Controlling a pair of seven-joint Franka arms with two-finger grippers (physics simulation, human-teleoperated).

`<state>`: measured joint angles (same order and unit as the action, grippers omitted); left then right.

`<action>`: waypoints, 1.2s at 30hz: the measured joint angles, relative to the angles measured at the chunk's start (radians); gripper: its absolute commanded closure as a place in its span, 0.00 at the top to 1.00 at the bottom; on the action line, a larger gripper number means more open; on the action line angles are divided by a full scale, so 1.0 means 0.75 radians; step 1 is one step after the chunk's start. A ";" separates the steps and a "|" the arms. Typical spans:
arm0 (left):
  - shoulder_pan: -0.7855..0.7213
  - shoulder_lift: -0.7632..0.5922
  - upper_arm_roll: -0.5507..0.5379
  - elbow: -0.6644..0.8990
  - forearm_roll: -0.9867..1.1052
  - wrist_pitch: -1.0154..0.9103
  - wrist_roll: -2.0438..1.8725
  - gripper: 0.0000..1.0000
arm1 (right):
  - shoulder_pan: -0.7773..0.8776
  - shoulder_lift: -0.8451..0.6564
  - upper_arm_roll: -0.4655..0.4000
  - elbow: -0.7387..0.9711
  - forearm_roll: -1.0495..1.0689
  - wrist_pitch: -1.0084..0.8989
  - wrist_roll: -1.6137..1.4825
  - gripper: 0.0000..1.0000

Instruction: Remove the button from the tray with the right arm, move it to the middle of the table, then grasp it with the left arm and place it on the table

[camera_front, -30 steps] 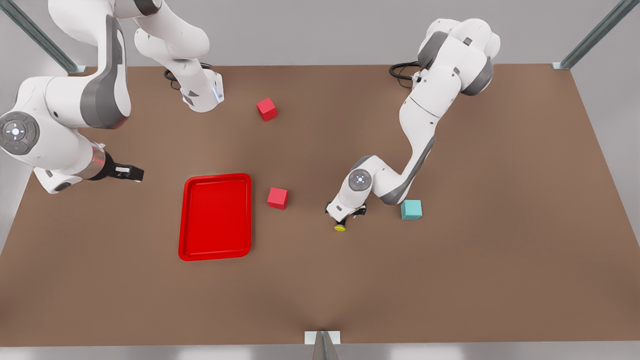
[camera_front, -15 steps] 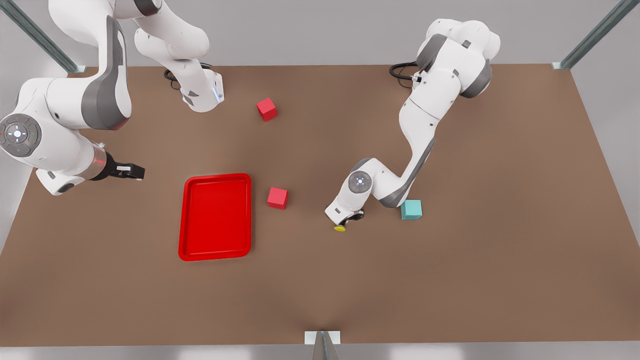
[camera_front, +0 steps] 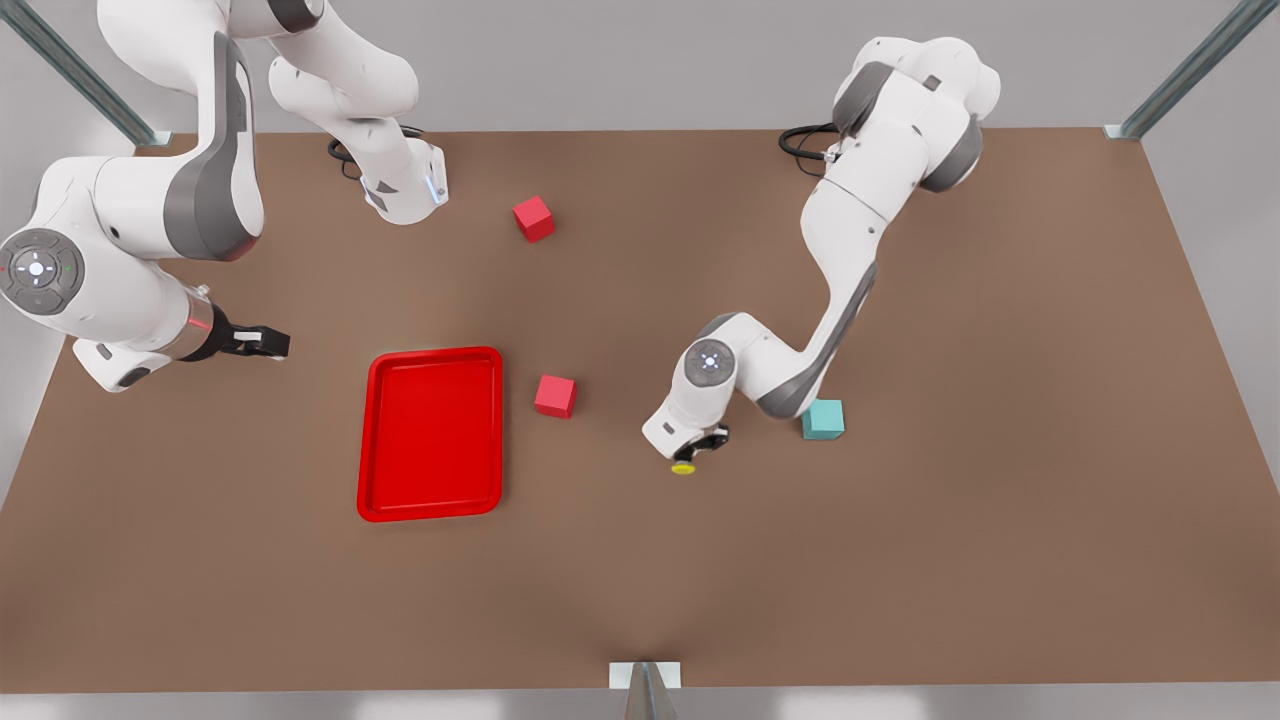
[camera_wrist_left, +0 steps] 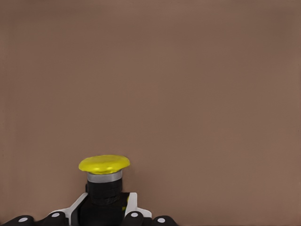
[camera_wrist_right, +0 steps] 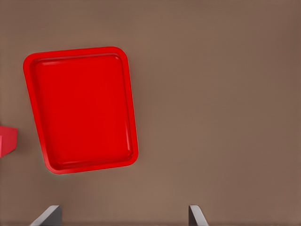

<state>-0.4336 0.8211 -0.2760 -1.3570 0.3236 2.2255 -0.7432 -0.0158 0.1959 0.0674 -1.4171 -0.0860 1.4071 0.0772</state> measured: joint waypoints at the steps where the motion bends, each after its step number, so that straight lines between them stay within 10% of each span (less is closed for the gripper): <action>1: -0.011 -0.001 0.000 0.030 0.072 -0.066 -0.062 0.45 | 0.000 0.000 0.000 0.000 0.000 0.000 -0.001 1.00; 14: -0.246 0.122 0.033 0.103 1.222 -0.890 -1.457 0.46 | 0.001 0.002 0.000 -0.001 -0.002 0.000 -0.014 1.00; 36: -0.265 0.444 0.036 0.099 1.689 -1.038 -2.649 0.46 | -0.001 0.008 0.000 0.001 -0.003 -0.012 -0.022 1.00</action>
<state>-0.6321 1.1544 -0.2488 -1.2827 1.5901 1.4469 -2.7298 -0.0169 0.2021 0.0674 -1.4160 -0.0886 1.3984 0.0604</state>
